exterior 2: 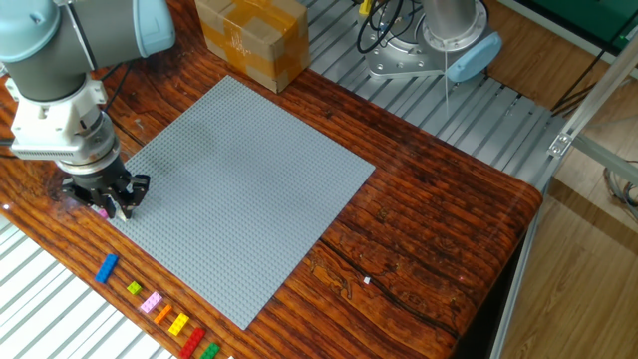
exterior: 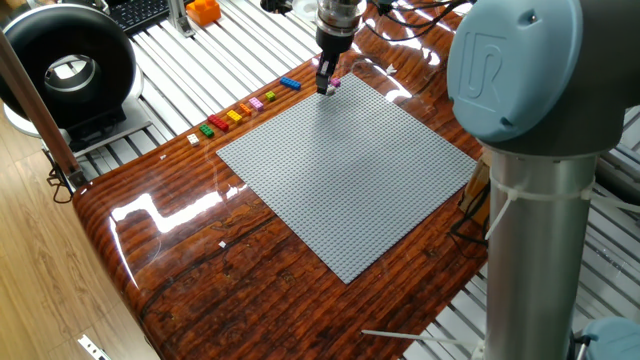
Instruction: Build with small Lego blocks
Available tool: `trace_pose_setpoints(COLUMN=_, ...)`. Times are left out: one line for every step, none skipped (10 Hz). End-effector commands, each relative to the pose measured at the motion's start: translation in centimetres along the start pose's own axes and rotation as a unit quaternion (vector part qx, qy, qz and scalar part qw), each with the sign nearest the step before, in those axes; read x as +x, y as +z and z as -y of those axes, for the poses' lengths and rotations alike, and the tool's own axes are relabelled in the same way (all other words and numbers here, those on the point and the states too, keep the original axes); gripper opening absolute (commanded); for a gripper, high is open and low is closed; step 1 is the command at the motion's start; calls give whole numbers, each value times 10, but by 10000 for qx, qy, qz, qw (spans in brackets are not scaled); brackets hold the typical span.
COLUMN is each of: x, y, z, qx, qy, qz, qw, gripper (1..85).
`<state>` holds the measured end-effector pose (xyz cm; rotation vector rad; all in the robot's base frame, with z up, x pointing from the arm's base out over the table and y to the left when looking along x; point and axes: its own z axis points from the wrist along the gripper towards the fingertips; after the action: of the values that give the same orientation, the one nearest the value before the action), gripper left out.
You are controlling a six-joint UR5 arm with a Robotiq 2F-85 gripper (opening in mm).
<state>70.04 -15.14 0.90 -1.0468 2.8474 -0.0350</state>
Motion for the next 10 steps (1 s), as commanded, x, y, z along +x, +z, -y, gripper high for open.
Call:
trace_pose_setpoints(x=0, y=-1, z=1, qx=17, qy=105, qz=-3, qw=9999, gripper=260)
trace_pose_setpoints(x=-4, y=-1, z=1, qx=28, qy=230, qz=49, qw=9997, gripper=253)
trace_pose_setpoints(x=-4, y=-2, z=0, qx=29, qy=298, qz=39, qw=9995, gripper=223)
trace_pose_setpoints(x=-4, y=-4, z=-1, qx=25, qy=336, qz=22, qw=9994, gripper=213)
trace_pose_setpoints(x=-2, y=-6, z=1, qx=43, qy=341, qz=8, qw=9994, gripper=210)
trace_pose_setpoints(x=-2, y=-6, z=1, qx=37, qy=342, qz=13, qw=9994, gripper=207)
trace_pose_setpoints(x=-4, y=-5, z=0, qx=31, qy=342, qz=18, qw=9994, gripper=207)
trace_pose_setpoints(x=-4, y=-6, z=0, qx=33, qy=342, qz=7, qw=9994, gripper=207)
trace_pose_setpoints(x=-4, y=-6, z=1, qx=39, qy=333, qz=2, qw=9994, gripper=207)
trace_pose_setpoints(x=-4, y=-6, z=1, qx=34, qy=333, qz=-4, qw=9994, gripper=207)
